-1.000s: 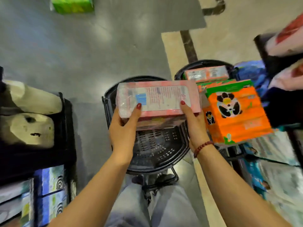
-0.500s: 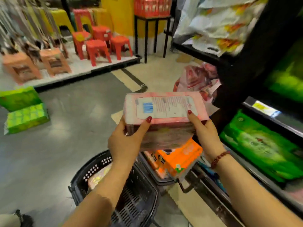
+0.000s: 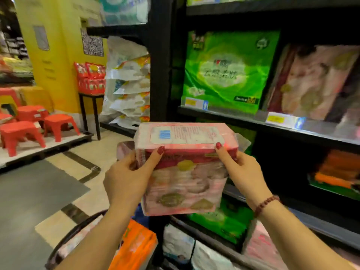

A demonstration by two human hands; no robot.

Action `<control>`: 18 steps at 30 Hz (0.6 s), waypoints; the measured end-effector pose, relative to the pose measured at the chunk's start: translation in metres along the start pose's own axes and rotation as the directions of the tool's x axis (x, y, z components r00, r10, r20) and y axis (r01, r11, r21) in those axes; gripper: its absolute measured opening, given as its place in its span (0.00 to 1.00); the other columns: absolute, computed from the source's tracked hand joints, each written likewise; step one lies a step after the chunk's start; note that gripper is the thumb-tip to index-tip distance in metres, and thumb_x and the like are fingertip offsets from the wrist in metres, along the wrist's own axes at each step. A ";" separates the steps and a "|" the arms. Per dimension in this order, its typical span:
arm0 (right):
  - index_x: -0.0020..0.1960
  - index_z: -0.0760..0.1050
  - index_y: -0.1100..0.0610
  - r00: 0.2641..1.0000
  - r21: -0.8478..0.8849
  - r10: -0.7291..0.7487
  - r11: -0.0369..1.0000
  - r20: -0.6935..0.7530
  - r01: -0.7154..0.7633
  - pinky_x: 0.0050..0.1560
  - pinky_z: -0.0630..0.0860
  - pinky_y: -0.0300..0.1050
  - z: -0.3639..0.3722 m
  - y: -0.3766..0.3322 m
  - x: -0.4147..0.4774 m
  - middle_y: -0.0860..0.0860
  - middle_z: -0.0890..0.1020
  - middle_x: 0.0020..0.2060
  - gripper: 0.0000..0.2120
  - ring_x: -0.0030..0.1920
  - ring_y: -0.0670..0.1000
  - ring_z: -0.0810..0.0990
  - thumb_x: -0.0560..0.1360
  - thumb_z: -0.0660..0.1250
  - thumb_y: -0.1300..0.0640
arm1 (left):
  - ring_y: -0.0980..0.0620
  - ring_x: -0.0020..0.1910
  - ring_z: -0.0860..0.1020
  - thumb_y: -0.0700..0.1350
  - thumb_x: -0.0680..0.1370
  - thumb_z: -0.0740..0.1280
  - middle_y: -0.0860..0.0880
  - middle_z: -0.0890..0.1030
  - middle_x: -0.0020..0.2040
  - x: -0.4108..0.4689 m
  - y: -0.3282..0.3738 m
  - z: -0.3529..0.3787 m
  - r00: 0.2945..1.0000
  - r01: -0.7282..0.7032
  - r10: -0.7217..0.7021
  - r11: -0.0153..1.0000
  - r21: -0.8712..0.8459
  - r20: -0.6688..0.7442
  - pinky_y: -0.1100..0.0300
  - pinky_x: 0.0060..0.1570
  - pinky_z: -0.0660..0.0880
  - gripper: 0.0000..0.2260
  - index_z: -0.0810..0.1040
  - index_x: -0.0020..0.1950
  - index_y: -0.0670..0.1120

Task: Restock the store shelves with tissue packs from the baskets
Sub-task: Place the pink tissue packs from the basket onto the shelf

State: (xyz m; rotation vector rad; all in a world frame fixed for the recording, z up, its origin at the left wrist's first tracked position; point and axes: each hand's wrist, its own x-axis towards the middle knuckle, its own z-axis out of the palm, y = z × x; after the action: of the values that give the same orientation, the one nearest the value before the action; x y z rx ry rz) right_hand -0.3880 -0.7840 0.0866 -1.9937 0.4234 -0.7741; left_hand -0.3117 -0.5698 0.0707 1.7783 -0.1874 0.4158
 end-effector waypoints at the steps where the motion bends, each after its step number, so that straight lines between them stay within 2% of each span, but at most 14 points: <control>1: 0.42 0.80 0.59 0.999 -0.021 -0.021 1.000 -0.042 0.020 0.35 0.74 0.48 -0.019 0.001 0.006 0.57 0.83 0.36 0.46 0.36 0.55 0.81 0.56 0.56 0.17 | 0.54 0.41 0.81 0.78 0.57 0.60 0.58 0.83 0.35 0.000 0.012 0.015 1.000 -0.031 0.031 1.000 -0.001 -0.001 0.52 0.42 0.77 0.16 0.77 0.32 0.70; 3: 0.35 0.76 0.62 0.990 -0.077 -0.059 0.996 -0.130 0.050 0.31 0.66 0.44 -0.056 -0.001 0.019 0.54 0.79 0.27 0.47 0.27 0.49 0.75 0.55 0.54 0.16 | 0.62 0.39 0.80 0.79 0.57 0.62 0.64 0.81 0.31 0.001 0.035 0.041 0.994 -0.112 0.112 0.993 -0.033 0.009 0.61 0.37 0.74 0.17 0.77 0.35 0.71; 5: 0.27 0.69 0.57 0.971 -0.134 -0.084 0.989 -0.226 0.055 0.28 0.65 0.43 -0.091 -0.005 0.031 0.49 0.73 0.21 0.42 0.23 0.46 0.71 0.56 0.53 0.16 | 0.71 0.36 0.77 0.78 0.59 0.63 0.69 0.78 0.28 0.003 0.059 0.064 0.976 -0.218 0.219 0.974 -0.067 0.017 0.73 0.31 0.68 0.21 0.80 0.43 0.68; 6: 0.26 0.68 0.56 0.961 -0.151 -0.096 0.987 -0.260 0.058 0.28 0.68 0.44 -0.107 -0.008 0.037 0.48 0.73 0.20 0.40 0.23 0.47 0.73 0.56 0.54 0.16 | 0.73 0.34 0.76 0.77 0.60 0.64 0.68 0.77 0.27 0.005 0.072 0.074 0.963 -0.268 0.270 0.961 -0.068 0.019 0.74 0.29 0.67 0.23 0.81 0.45 0.66; 8: 0.27 0.75 0.55 0.944 -0.178 -0.131 0.981 -0.304 0.079 0.31 0.75 0.47 -0.137 -0.014 0.048 0.47 0.78 0.21 0.37 0.26 0.46 0.78 0.57 0.58 0.19 | 0.72 0.32 0.75 0.76 0.61 0.64 0.64 0.78 0.27 0.011 0.097 0.094 0.935 -0.350 0.353 0.935 -0.064 0.043 0.72 0.27 0.66 0.24 0.83 0.47 0.64; 11: 0.31 0.82 0.50 0.905 -0.224 -0.202 0.967 -0.375 0.123 0.30 0.75 0.46 -0.178 -0.025 0.065 0.45 0.80 0.22 0.33 0.27 0.42 0.79 0.55 0.62 0.21 | 0.69 0.33 0.77 0.75 0.63 0.66 0.61 0.79 0.27 0.023 0.136 0.123 0.891 -0.441 0.448 0.892 -0.099 0.073 0.71 0.26 0.66 0.17 0.81 0.40 0.65; 14: 0.35 0.83 0.52 0.887 -0.230 -0.229 0.962 -0.402 0.145 0.37 0.80 0.54 -0.213 -0.039 0.081 0.49 0.82 0.26 0.32 0.31 0.48 0.81 0.55 0.67 0.23 | 0.65 0.34 0.77 0.72 0.64 0.65 0.56 0.77 0.24 0.033 0.172 0.148 0.851 -0.513 0.523 0.848 -0.136 0.051 0.68 0.28 0.68 0.13 0.77 0.33 0.65; 16: 0.34 0.83 0.51 0.863 -0.260 -0.271 0.950 -0.427 0.170 0.36 0.79 0.51 -0.232 -0.052 0.091 0.47 0.82 0.25 0.26 0.29 0.43 0.79 0.56 0.70 0.27 | 0.64 0.32 0.76 0.70 0.66 0.68 0.57 0.76 0.23 0.042 0.195 0.163 0.821 -0.556 0.570 0.811 -0.183 0.032 0.67 0.26 0.66 0.09 0.76 0.34 0.67; 18: 0.32 0.83 0.49 0.813 -0.326 -0.338 0.925 -0.474 0.195 0.40 0.80 0.49 -0.248 -0.066 0.101 0.45 0.82 0.25 0.22 0.31 0.41 0.81 0.57 0.73 0.30 | 0.66 0.31 0.76 0.68 0.66 0.71 0.61 0.76 0.24 0.054 0.215 0.176 0.793 -0.594 0.610 0.769 -0.235 -0.009 0.70 0.29 0.66 0.07 0.78 0.39 0.69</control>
State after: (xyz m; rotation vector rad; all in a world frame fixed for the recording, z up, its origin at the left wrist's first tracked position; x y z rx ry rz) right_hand -0.4802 -0.9666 0.2717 -2.0947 0.5885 -1.5326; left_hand -0.3045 -0.7883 0.2506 1.4716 -0.8436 0.7622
